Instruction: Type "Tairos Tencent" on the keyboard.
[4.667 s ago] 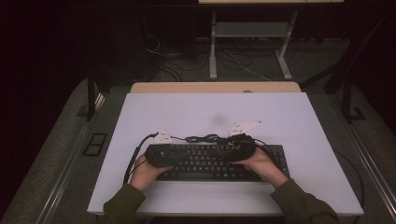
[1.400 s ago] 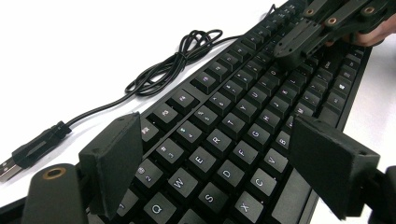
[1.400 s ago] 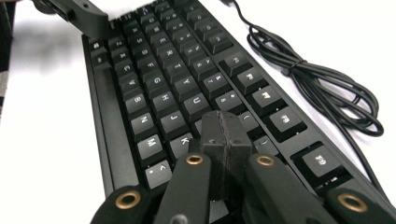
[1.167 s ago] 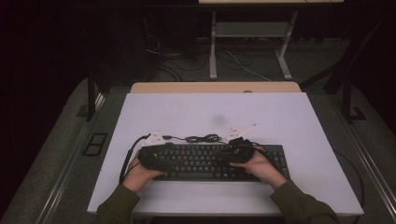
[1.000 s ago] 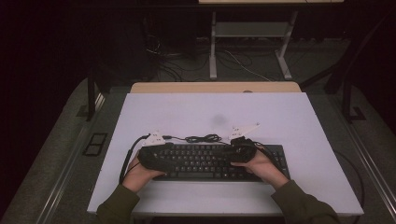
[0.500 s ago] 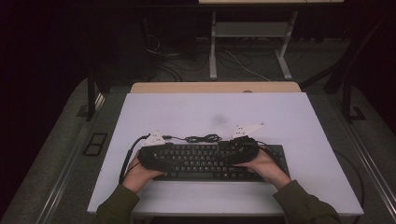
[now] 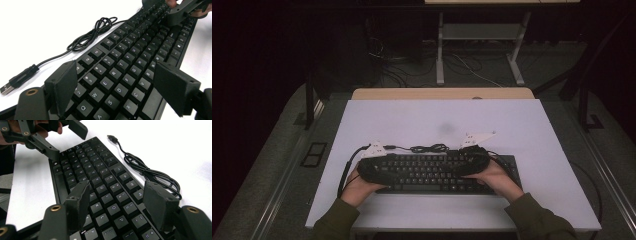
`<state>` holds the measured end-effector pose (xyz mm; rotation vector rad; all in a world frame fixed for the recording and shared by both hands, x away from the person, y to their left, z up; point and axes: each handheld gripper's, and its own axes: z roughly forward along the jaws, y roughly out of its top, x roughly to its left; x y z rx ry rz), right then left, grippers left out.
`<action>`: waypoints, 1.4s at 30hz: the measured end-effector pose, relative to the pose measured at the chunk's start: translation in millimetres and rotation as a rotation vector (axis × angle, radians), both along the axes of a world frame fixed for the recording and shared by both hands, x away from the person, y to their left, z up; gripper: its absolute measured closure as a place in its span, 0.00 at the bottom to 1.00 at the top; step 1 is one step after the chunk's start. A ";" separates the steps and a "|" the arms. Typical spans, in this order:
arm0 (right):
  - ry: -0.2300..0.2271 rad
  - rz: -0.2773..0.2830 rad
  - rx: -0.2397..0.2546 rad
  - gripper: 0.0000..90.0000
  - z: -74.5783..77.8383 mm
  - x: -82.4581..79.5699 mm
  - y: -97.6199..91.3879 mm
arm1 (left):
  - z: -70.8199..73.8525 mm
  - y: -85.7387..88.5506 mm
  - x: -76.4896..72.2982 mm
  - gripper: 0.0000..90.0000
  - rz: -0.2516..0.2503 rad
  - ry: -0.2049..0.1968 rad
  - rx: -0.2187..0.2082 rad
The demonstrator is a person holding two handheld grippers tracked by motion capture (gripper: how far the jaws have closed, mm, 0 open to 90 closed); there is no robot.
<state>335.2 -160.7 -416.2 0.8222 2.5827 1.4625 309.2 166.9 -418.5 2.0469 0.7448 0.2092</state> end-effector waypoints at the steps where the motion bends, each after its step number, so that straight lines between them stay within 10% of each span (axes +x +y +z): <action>1: -0.001 0.000 0.000 0.42 0.1 0.1 -0.2 | 0.1 1.8 -0.5 0.23 -0.004 0.000 0.002; 24: -0.002 -0.002 0.000 0.42 0.3 0.0 -0.1 | 0.8 13.9 -3.6 0.99 -0.060 0.024 0.015; 42: -0.002 -0.001 -0.001 0.42 -0.1 0.0 0.5 | -10.4 3.9 2.2 0.99 -0.080 0.045 0.069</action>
